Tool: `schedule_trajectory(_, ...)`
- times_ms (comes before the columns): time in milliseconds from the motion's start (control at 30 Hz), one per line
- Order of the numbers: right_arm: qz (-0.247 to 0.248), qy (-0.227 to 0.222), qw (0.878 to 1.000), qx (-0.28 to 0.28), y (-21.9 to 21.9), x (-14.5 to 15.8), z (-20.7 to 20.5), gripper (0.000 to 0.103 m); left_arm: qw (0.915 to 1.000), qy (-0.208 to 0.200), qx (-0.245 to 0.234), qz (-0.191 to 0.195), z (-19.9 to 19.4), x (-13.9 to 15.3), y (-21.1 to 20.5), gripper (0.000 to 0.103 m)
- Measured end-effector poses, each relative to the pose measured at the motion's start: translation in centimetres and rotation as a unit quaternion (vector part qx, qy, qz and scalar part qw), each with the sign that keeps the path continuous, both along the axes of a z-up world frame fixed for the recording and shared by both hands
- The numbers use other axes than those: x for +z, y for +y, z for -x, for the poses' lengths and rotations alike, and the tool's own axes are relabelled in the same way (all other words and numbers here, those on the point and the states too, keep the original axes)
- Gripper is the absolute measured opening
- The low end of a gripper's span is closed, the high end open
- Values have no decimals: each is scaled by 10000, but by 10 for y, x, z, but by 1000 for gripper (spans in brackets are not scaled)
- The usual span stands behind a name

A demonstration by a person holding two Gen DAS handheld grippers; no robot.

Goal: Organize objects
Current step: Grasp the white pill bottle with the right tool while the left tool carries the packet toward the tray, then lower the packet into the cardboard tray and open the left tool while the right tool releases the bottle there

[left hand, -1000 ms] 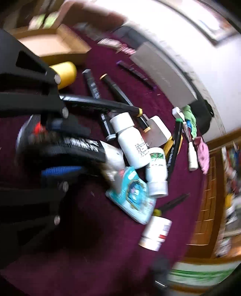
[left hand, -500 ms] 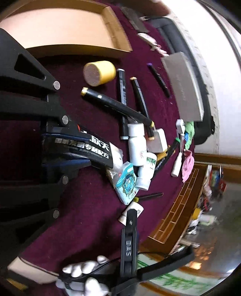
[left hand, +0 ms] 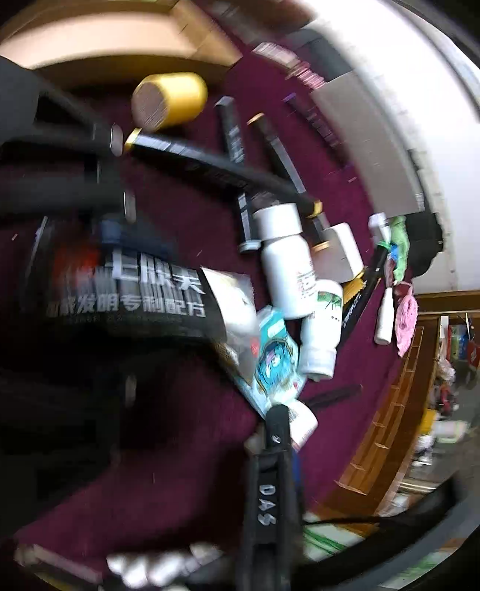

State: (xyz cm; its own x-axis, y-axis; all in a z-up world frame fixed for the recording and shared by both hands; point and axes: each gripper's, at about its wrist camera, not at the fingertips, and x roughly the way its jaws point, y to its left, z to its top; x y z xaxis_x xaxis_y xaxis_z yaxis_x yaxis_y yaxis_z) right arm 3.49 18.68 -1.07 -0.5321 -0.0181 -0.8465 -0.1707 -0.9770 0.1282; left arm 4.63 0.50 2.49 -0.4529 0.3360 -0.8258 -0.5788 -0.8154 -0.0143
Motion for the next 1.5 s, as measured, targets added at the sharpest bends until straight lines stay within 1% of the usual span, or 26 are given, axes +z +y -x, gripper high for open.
schedule_trajectory(33,109,-19,9999,35,0,1,-1,32,9999,-31,54,-128,-1,4,-7,32)
schedule_trajectory(67,96,-40,9999,22,0,2,-3,32,9996,-36,91,-271,-4,8,-14,31)
schedule_trajectory(100,97,-39,9999,33,-1,4,-5,32,9988,-75,132,-464,-7,13,-23,30)
schedule_trajectory(167,198,-6,9998,47,-1,7,-12,32,9957,-207,228,-879,-13,21,-41,30)
schedule_trajectory(233,304,47,9995,38,0,11,-21,32,9910,-284,328,-1263,-20,29,-57,30)
schedule_trajectory(333,513,129,9986,47,-2,21,-33,32,9835,-371,588,-1670,-30,39,-83,30)
schedule_trajectory(400,639,214,9977,105,-7,31,-41,32,9766,-450,761,-1958,-34,48,-102,30)
schedule_trajectory(467,690,316,9969,222,-17,43,-46,32,9717,-396,872,-2160,-37,57,-119,30)
schedule_trajectory(633,1020,492,9913,673,-50,69,-46,32,9624,-141,1152,-2456,-47,80,-161,30)
schedule_trajectory(733,1309,505,9849,1011,-79,79,-38,32,9605,-21,1369,-2422,-42,85,-180,30)
schedule_trajectory(900,1913,327,9692,1516,-142,80,-11,33,9612,5,1761,-2123,-14,81,-208,30)
schedule_trajectory(1000,1996,288,9640,1731,-183,80,11,33,9613,-39,1967,-1928,3,74,-219,30)
schedule_trajectory(1067,2117,197,9598,1833,-212,75,29,33,9621,-21,2113,-1722,15,67,-227,30)
schedule_trajectory(1133,2184,127,9575,1878,-232,71,41,33,9610,-86,2236,-1625,28,59,-235,30)
schedule_trajectory(1233,2248,-17,9562,1875,-257,59,62,33,9553,-289,2432,-1658,43,45,-257,30)
schedule_trajectory(1300,2338,-163,9544,1846,-270,49,76,33,9516,-340,2577,-1641,56,40,-271,30)
schedule_trajectory(1400,2287,-315,9573,1738,-279,37,94,33,9456,-363,2815,-1589,72,34,-287,30)
schedule_trajectory(1500,2452,-498,9552,1579,-283,23,115,33,9395,-492,2995,-1586,89,24,-301,31)
